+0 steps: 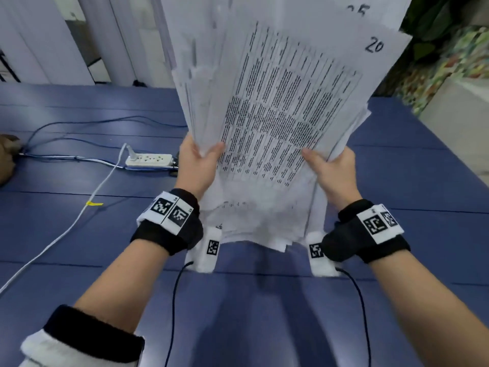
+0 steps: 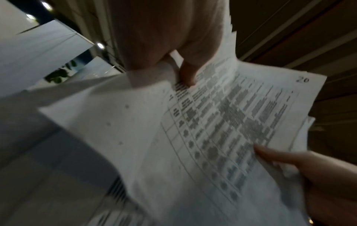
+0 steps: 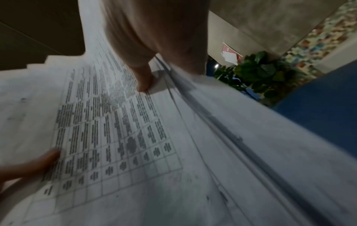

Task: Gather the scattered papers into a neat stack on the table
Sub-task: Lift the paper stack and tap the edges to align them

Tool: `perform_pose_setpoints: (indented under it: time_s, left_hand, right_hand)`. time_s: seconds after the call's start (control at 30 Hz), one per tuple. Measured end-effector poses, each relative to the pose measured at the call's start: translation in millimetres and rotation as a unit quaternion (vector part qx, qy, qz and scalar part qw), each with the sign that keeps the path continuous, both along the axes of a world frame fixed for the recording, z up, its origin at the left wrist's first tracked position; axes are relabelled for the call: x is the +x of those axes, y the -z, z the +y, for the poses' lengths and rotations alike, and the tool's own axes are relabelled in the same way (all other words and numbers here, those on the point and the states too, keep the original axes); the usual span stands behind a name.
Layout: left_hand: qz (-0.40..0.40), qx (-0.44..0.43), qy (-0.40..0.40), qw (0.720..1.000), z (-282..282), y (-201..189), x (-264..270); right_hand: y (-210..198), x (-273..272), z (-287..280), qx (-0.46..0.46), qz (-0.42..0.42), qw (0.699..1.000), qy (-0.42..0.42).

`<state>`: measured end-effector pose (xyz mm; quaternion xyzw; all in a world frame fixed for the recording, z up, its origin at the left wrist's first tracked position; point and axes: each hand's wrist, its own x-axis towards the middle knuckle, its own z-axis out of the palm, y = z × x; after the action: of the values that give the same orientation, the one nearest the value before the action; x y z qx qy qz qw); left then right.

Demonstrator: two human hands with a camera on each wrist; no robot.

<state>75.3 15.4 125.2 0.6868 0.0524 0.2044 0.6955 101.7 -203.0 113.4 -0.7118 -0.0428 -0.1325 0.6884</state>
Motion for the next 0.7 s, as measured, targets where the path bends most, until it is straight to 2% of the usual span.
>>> perform_pose_setpoints:
  time_s: [0.13,0.37,0.7]
  left_hand:
    - [-0.045,-0.023,-0.021,0.998,-6.7,-13.0,-1.0]
    - [0.009,-0.038,0.001,0.999,-5.8,18.8,-13.5]
    - [-0.026,-0.041,0.011,0.999,1.8,20.3,-5.5]
  right_hand:
    - [-19.4,3.0,4.9,0.008,-0.054,0.998,0.007]
    - [18.6,-1.3,-7.4,-0.029,0.015,0.999,-0.024]
    - [18.0,10.5,-18.0,-0.009,0.02,0.998,-0.053]
